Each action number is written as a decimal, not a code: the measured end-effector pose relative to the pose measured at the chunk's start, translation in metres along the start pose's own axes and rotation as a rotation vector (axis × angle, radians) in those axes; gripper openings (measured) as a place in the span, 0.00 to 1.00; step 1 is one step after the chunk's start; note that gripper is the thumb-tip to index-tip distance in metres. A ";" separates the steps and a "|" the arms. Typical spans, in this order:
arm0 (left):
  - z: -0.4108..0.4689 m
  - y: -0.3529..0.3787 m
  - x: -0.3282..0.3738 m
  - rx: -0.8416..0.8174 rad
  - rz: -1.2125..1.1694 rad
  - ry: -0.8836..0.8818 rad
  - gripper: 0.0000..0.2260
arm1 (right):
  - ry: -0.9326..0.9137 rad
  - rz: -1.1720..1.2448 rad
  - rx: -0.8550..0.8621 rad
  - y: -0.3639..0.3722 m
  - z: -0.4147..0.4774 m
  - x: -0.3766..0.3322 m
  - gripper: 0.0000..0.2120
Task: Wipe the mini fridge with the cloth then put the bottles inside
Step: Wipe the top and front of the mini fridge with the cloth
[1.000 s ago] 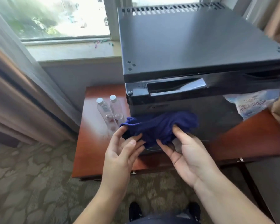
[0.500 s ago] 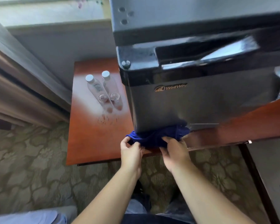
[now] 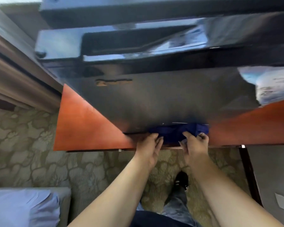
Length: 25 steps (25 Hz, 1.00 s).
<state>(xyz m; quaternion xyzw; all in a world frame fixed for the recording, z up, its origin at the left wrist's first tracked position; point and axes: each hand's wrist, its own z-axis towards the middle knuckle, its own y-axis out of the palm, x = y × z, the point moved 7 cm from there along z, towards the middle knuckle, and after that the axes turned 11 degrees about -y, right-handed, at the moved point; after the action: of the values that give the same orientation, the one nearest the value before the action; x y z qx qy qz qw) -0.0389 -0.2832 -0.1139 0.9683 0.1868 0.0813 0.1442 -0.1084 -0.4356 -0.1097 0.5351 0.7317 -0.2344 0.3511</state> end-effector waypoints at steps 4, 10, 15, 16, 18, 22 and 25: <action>-0.011 0.065 -0.058 -0.087 0.048 -0.052 0.03 | -0.079 0.031 0.021 -0.052 0.037 -0.057 0.22; -0.019 0.115 -0.104 -0.160 0.068 -0.014 0.06 | -0.196 0.032 -0.091 -0.085 0.057 -0.107 0.22; -0.029 0.087 -0.081 -0.152 -0.002 0.082 0.13 | -0.169 0.088 -0.082 -0.065 0.031 -0.097 0.17; -0.032 0.079 -0.074 -0.146 -0.011 0.099 0.13 | -0.171 0.105 -0.065 -0.059 0.022 -0.092 0.15; -0.037 0.063 -0.060 -0.136 -0.021 0.120 0.11 | -0.180 0.109 -0.051 -0.042 0.002 -0.083 0.13; -0.050 0.006 -0.005 -0.111 -0.065 0.190 0.11 | -0.142 0.109 -0.081 0.010 -0.046 -0.041 0.16; -0.063 -0.050 0.047 -0.050 -0.078 0.321 0.12 | -0.052 0.138 -0.143 0.061 -0.085 0.005 0.18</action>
<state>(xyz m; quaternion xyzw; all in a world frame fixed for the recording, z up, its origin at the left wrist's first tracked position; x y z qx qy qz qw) -0.0263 -0.2047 -0.0652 0.9310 0.2430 0.2338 0.1395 -0.0742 -0.3520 -0.0562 0.5516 0.6987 -0.1707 0.4225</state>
